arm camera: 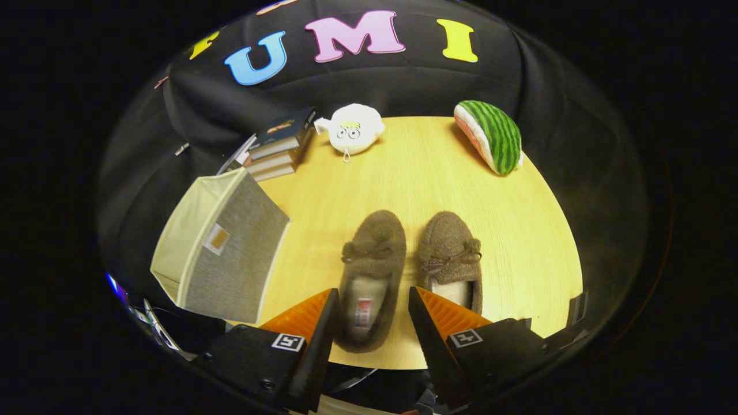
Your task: Open the storage box then place both shoes into the box .Put the left shoe in first, then the right shoe, with the right side of both shoes facing outward in a uniform manner.
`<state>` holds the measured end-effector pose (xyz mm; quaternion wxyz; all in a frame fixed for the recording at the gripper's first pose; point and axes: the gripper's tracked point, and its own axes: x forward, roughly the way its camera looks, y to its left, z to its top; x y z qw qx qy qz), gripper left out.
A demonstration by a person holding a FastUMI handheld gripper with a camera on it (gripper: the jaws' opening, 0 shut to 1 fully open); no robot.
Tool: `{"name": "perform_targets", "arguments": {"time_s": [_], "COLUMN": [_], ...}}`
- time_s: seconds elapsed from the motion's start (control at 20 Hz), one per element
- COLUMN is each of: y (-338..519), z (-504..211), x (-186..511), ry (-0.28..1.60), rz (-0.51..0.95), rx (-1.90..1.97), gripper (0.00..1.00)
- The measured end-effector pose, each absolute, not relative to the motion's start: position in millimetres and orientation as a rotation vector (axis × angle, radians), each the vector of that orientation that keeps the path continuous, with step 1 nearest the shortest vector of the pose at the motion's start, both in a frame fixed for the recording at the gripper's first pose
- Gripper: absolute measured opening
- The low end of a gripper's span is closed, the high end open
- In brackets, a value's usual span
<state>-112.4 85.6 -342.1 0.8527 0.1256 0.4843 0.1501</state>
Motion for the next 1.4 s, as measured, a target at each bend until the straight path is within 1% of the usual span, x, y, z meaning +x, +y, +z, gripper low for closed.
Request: {"name": "perform_targets", "arguments": {"time_s": [0.1, 0.3, 0.35, 0.4, 0.5, 0.6, 0.65, 0.75, 0.8, 0.9, 1.1, 1.25, 1.4], "y": [88.3, 95.3, 96.6, 98.7, 97.4, 100.0, 96.8, 94.2, 94.4, 90.5, 81.1, 82.4, 100.0], "z": [-362.2, -392.3, -399.0, -403.1, -410.9, -417.2, -418.6, -416.5, -415.4, -408.9, -376.0, -332.6, -290.0], "x": [-110.0, -91.1, -84.6, -77.9, -63.8, -56.4, -54.3, -52.0, -53.9, -57.1, -57.6, -52.5, -50.1], "ry": [1.032, 1.035, 1.032, 1.022, 0.998, 0.986, 0.977, 0.974, 0.982, 0.995, 0.976, 0.944, 0.953], "rz": [0.321, 0.314, 0.303, 0.293, 0.261, 0.237, 0.210, 0.178, 0.172, 0.156, 0.125, 0.109, 0.104], "rx": [0.242, 0.207, 0.198, 0.190, 0.172, 0.157, 0.143, 0.156, 0.172, 0.209, 0.266, 0.306, 0.331], "gripper": [0.68, 0.62, 0.58, 0.55, 0.45, 0.43, 0.32, 0.14, 0.12, 0.09, 0.09, 0.09, 0.09]}}
